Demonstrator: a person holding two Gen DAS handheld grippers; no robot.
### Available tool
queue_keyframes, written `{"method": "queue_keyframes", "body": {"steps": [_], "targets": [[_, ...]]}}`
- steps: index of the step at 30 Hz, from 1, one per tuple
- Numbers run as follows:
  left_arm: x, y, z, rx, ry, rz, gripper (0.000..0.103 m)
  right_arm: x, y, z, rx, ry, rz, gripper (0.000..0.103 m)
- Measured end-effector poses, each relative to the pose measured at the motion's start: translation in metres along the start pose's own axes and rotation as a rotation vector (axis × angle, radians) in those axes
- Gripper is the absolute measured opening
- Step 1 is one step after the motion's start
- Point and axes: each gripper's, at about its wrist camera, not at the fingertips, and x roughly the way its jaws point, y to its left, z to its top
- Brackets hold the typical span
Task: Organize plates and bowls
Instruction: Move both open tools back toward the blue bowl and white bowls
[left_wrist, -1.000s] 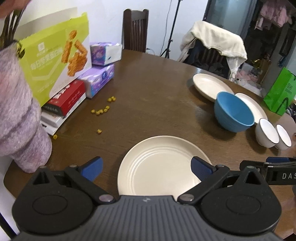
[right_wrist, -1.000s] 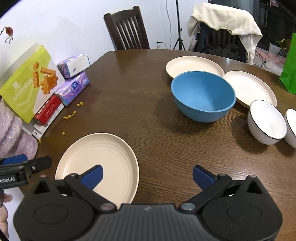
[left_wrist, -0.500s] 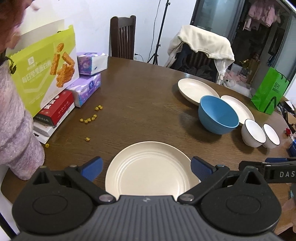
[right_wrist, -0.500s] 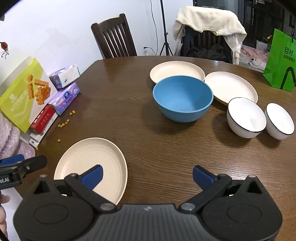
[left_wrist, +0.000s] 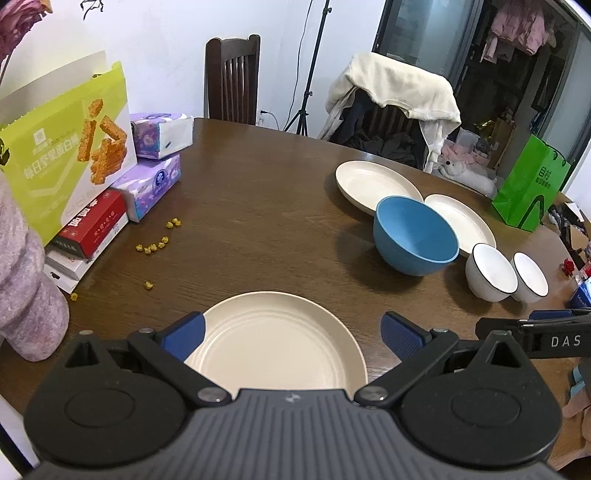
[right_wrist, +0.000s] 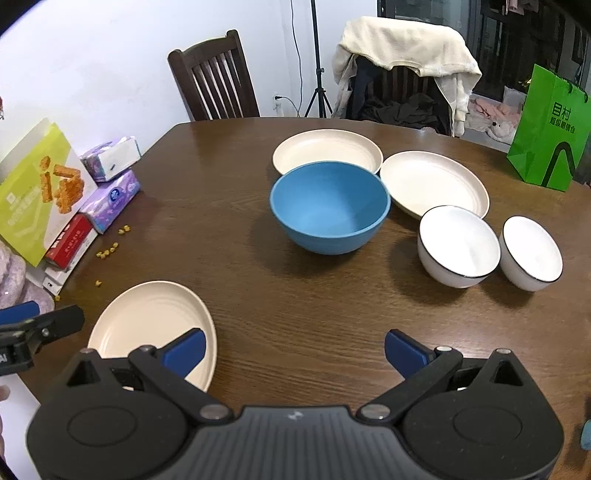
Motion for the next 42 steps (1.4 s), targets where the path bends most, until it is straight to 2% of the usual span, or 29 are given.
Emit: {"method": "queue_keyframes", "body": {"steps": [9, 24, 35, 42], "targets": [[0.006, -0.014, 0.015, -0.02, 0.01, 0.008, 0.103, 0.006, -0.019, 0.019, -0.011, 0.01, 0.003, 0.103], [0.022, -0.048, 0.045, -0.013, 0.024, 0.022, 0.103, 0.013, -0.053, 0.085, 0.004, 0.022, 0.055, 0.103], [0.038, -0.053, 0.056, -0.065, 0.054, 0.048, 0.103, 0.028, -0.074, 0.124, 0.024, 0.038, 0.064, 0.103], [0.049, -0.06, 0.072, -0.086, 0.046, 0.061, 0.103, 0.045, -0.083, 0.144, 0.023, 0.057, 0.07, 0.103]]}}
